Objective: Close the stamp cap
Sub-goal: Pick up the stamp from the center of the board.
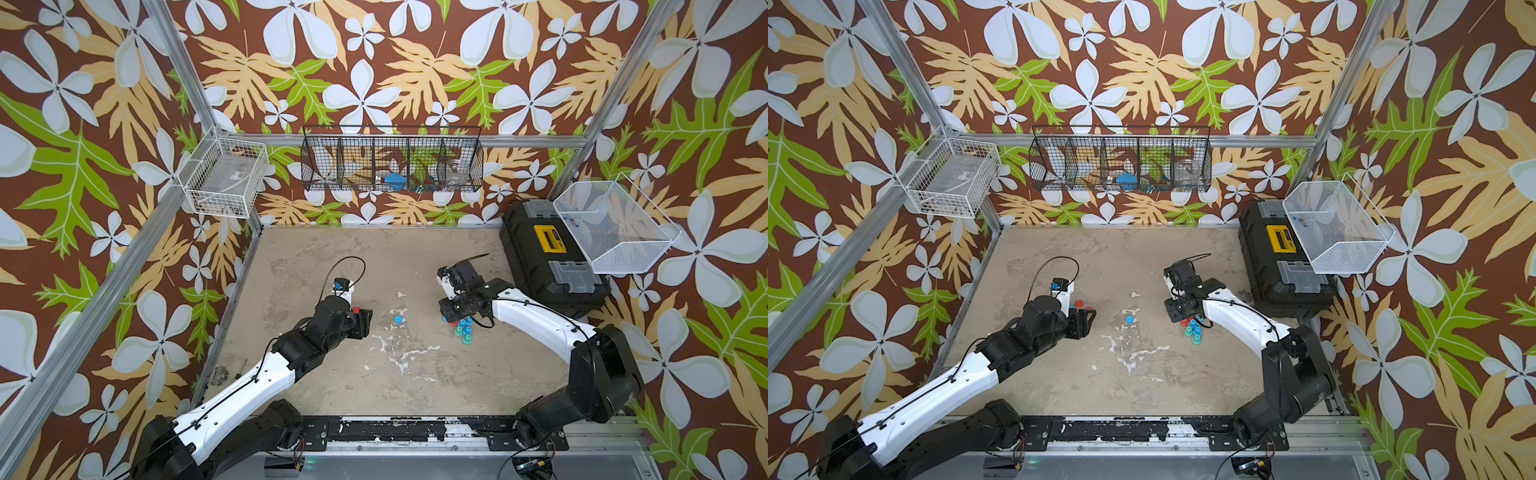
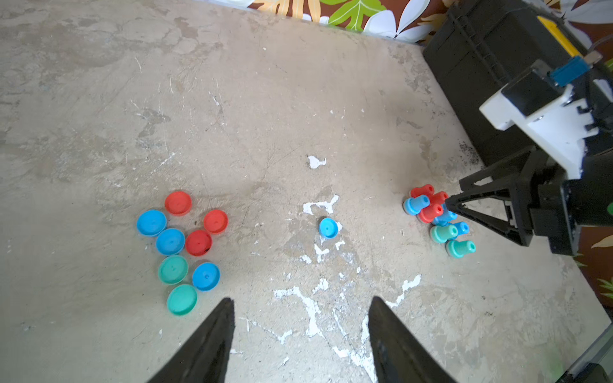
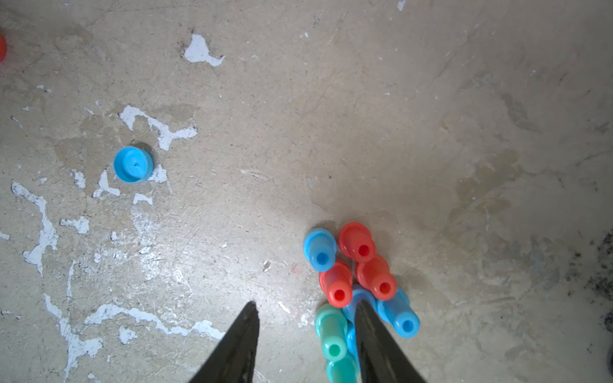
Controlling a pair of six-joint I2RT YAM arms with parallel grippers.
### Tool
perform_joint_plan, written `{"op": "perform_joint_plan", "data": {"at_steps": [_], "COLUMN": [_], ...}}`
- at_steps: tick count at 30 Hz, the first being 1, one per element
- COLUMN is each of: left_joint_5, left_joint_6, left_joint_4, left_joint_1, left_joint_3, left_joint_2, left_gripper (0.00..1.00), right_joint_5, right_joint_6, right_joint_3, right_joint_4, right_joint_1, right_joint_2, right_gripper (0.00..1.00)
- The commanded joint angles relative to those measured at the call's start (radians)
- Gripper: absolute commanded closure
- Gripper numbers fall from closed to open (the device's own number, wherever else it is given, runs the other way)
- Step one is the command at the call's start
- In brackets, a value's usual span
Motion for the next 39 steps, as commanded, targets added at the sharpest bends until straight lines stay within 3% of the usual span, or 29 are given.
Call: {"op": "perform_joint_plan", "data": {"at_steps": [1,23,39], "left_joint_5": [-0.019,-0.038,-0.029], "left_joint_6": [0.018,0.059,0.055], "left_joint_4": [-0.016,-0.069,-0.066], "left_joint_1": [0.004,0.021,0.041], "left_joint_3": [0.005,0.016,0.011], "left_joint_2": [-0.005,-0.001,-0.01], "left_gripper": [0.34,0.34,0.34], "right_joint_5": [0.027,0.054,0.065], "right_joint_6": [0.008,0.027,0.035], "right_joint_3": [0.016,0.035,0.026], "right_joint_4": [-0.032,-0.014,0.024], "right_joint_1": [0.006,0.006,0.006], "right_joint_2": [0.022,0.12,0.181], "right_gripper": [0.52,0.62,0.63]}}
